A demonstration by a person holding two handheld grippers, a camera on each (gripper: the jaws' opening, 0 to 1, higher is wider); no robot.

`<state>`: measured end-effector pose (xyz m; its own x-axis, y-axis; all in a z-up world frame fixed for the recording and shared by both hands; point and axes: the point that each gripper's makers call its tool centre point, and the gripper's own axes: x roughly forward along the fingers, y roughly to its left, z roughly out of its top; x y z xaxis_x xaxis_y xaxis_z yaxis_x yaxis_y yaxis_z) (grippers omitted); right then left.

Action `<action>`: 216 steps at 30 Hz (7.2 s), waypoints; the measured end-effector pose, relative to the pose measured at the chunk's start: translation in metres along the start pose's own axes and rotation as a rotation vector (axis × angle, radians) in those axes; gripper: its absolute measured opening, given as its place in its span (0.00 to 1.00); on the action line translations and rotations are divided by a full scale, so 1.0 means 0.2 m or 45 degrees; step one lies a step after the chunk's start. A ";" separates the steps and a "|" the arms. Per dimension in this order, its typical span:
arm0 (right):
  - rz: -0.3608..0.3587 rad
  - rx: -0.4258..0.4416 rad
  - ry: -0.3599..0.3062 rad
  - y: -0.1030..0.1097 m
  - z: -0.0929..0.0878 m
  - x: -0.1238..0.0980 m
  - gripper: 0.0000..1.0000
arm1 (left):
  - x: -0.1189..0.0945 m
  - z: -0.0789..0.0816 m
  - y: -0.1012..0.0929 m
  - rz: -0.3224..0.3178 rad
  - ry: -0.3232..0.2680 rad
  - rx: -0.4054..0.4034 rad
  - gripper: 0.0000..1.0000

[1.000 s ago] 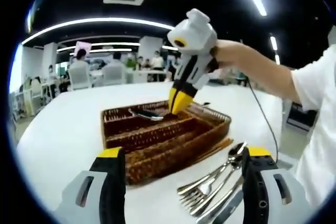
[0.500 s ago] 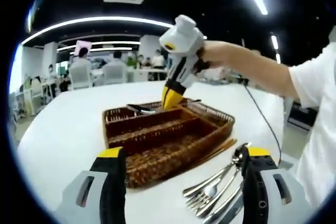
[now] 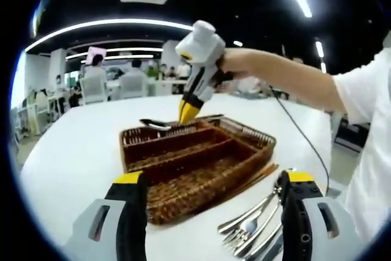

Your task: Arrange the knives, forks, and spoons in their matching storage slots by inserting each utensil handle-first until every utensil is classified and aligned in the correct compartment

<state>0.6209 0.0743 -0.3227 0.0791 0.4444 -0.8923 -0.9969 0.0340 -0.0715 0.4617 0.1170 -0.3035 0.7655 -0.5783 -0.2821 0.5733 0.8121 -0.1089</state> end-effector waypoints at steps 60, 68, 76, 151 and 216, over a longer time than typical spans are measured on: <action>0.011 -0.006 0.105 -0.35 -0.11 0.37 0.02 | 0.05 -0.04 0.09 0.016 0.046 -0.037 0.90; 0.031 -0.029 0.104 -0.34 -0.11 0.39 0.03 | 0.06 -0.05 0.09 0.016 0.054 -0.040 0.89; 0.043 -0.075 0.121 -0.34 -0.11 0.40 0.03 | 0.07 -0.05 0.08 0.013 0.054 -0.041 0.89; -0.031 -0.123 0.141 -0.30 -0.12 0.27 0.09 | 0.07 -0.02 0.03 -0.004 0.045 -0.010 0.89; -0.013 -0.144 -0.189 0.00 -0.16 0.03 0.23 | 0.17 0.01 -0.08 -0.054 0.079 0.060 0.88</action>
<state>0.6207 0.0472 -0.3421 0.0797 0.5720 -0.8164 -0.9888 -0.0581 -0.1372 0.4800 0.0845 -0.3089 0.7214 -0.6050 -0.3370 0.6192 0.7815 -0.0773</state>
